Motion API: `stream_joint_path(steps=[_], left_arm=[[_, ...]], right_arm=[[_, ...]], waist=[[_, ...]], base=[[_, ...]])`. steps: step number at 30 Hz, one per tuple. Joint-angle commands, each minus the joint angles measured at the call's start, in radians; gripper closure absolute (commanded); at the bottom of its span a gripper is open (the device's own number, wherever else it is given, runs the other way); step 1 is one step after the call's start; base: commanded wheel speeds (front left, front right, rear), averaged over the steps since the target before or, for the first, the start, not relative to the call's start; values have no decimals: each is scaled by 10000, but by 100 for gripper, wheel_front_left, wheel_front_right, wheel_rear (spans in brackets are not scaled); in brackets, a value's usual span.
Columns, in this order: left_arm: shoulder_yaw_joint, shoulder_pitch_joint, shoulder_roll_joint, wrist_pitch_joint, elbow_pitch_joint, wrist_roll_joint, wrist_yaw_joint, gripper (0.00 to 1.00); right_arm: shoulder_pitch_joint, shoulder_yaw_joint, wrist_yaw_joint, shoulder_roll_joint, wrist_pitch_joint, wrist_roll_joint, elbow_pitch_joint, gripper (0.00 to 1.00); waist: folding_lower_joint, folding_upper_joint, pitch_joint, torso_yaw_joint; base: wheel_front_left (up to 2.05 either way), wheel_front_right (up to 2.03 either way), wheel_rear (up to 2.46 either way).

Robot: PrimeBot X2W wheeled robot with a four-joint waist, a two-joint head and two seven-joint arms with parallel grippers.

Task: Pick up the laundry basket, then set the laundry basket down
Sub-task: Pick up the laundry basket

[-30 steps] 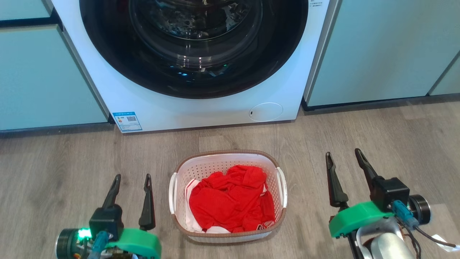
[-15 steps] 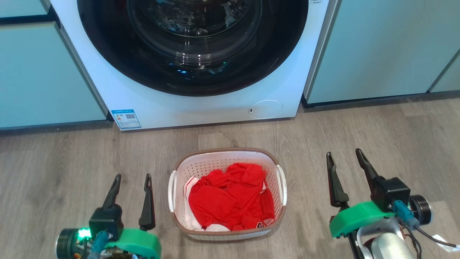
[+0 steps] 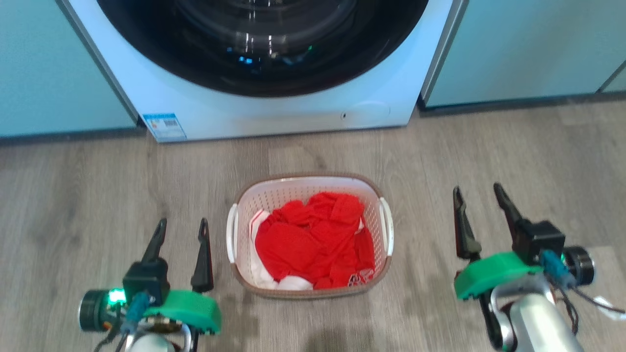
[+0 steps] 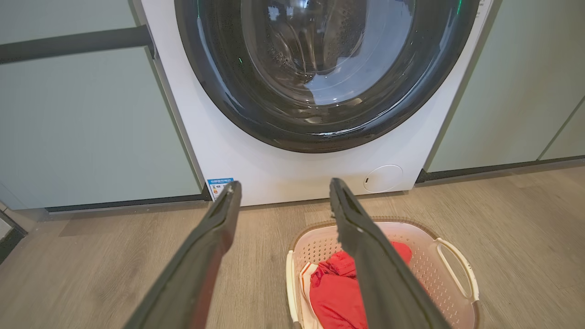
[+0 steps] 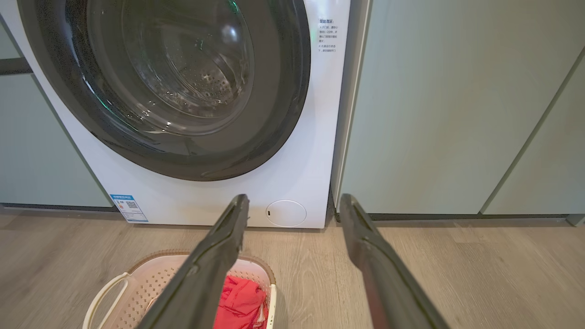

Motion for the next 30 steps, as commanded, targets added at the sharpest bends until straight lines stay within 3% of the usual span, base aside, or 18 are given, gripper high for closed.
stream_joint_path(steps=[1, 16, 30], left_arm=[[250, -604, -38, -97, -190, -103, -3, 0], [155, -2768, -39, -97, 681, -356, -35, 0], [-414, -5048, -39, -97, 2601, -767, -144, 0]], right_arm=[[-526, 164, -13, -100, -132, -106, -237, 0], [-2576, -135, -13, -100, -132, -267, 330, 0], [-4194, -329, -13, -100, -132, -326, 1695, 0]], waist=[[0, 0, 486, 60], [0, 0, 3382, 189], [0, 0, 6031, 554]], base=[[0, 0, 0], [0, 0, 0], [0, 0, 0]])
